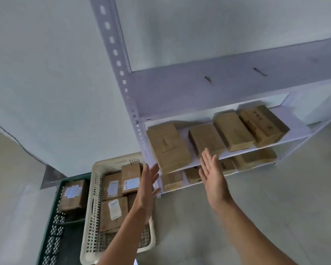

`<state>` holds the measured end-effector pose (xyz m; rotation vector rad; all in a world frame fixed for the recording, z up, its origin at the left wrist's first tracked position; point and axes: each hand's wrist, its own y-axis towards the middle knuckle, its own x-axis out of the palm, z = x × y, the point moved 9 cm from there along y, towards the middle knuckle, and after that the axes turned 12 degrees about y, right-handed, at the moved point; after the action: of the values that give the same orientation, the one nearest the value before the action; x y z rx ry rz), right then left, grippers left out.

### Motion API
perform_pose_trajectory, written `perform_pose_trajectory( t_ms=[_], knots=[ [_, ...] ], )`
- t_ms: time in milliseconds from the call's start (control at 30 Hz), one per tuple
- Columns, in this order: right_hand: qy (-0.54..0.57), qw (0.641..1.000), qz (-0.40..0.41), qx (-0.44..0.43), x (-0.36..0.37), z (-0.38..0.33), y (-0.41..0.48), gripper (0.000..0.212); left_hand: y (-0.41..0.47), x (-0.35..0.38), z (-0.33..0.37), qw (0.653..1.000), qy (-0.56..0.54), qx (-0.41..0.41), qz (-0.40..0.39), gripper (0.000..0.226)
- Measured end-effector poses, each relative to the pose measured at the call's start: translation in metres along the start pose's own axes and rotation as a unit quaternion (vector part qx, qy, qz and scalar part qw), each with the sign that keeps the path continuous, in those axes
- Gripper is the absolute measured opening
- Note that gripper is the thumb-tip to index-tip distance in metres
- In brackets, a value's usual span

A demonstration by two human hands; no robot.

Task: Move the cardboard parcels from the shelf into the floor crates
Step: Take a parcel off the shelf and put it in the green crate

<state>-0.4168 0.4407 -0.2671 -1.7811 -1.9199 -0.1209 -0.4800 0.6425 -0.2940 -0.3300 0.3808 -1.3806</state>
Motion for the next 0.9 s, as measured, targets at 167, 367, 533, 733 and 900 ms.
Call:
perform_pose_trajectory(
  t_ms=[167, 367, 533, 733, 900],
  knots=[
    [0.010, 0.999, 0.029, -0.022, -0.094, -0.061, -0.026, 0.085, -0.009, 0.098, 0.027, 1.000, -0.005, 0.007, -0.030, 0.084],
    [0.030, 0.996, 0.068, -0.049, -0.178, -0.121, -0.037, 0.101, -0.001, 0.204, 0.059, 0.996, 0.014, 0.019, -0.087, 0.088],
    [0.036, 0.992, 0.113, -0.052, -0.249, -0.153, -0.016, 0.086, 0.028, 0.277, 0.072, 0.992, 0.028, 0.014, -0.120, 0.078],
    [0.008, 0.987, 0.153, -0.042, -0.330, -0.188, 0.035, 0.091, 0.093, 0.359, 0.083, 0.989, 0.021, -0.024, -0.145, 0.102],
    [-0.016, 0.982, 0.188, -0.030, -0.388, -0.226, 0.085, 0.093, 0.150, 0.417, 0.103, 0.987, 0.014, -0.040, -0.156, 0.097]
  ],
)
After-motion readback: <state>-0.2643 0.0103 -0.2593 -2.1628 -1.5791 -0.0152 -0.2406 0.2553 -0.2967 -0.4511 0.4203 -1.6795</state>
